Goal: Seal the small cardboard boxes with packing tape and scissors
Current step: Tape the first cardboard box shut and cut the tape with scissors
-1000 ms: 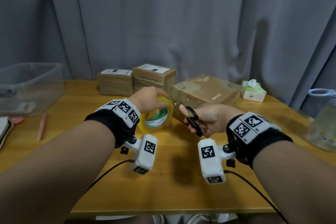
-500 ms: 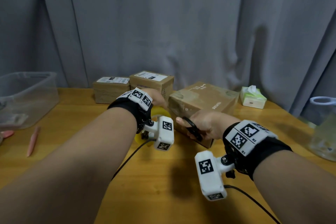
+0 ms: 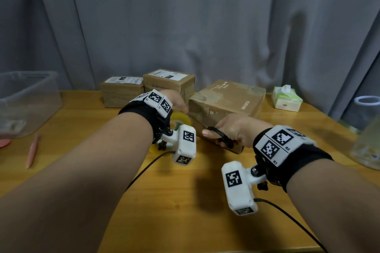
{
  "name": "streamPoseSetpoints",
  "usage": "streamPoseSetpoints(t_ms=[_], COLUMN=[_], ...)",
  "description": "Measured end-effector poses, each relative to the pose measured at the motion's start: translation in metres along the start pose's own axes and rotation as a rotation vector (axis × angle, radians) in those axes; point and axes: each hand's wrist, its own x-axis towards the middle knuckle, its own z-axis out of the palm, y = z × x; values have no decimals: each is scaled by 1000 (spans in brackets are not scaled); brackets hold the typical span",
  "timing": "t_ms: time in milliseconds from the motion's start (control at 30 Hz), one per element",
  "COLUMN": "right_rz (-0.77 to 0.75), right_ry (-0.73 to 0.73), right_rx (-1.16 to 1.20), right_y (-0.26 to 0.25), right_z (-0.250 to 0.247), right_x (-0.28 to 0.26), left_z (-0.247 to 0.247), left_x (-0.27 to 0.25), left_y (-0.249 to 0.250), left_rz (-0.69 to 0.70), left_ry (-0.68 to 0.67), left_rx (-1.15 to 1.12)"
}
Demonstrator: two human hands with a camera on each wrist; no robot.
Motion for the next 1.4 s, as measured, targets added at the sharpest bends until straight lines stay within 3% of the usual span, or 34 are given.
streamPoseSetpoints(t_ms=[233,467,567,633,700,767,867,1033,1267,1400], right_rz=[30,-49,-114,-211,-372,-464,-446,-398,-540,-493], right_ry=[-42,-94,10,240,396,311,143,352,497,461], right_rx=[-224,-569,-660,-568,-271,67,301,234,110,162], right_y=[14,13,6,-7,-23,-39,-50,-57,-75,-64], right_z=[-2,19,22,25,30,40,57,66,48,38], right_x=[5,-1,0,-3,-3,-4,-2,4,-13,-15], left_z=[1,13,19,22,24,27,29,29,37,39], left_x=[-15,-42,-55,-62,-70,-77,-86,-98,-90,-88], left_y=[-8,-44,-58,-63,-65,-63,-58,-56,-60,-55], left_rz=[36,229,267,277,297,320,318,240,254,278], left_ry=[61,145,226,260,291,317,318,189,267,283], left_rx=[27,-474,-575,-618,-638,-639,-653,-688,-657,-722])
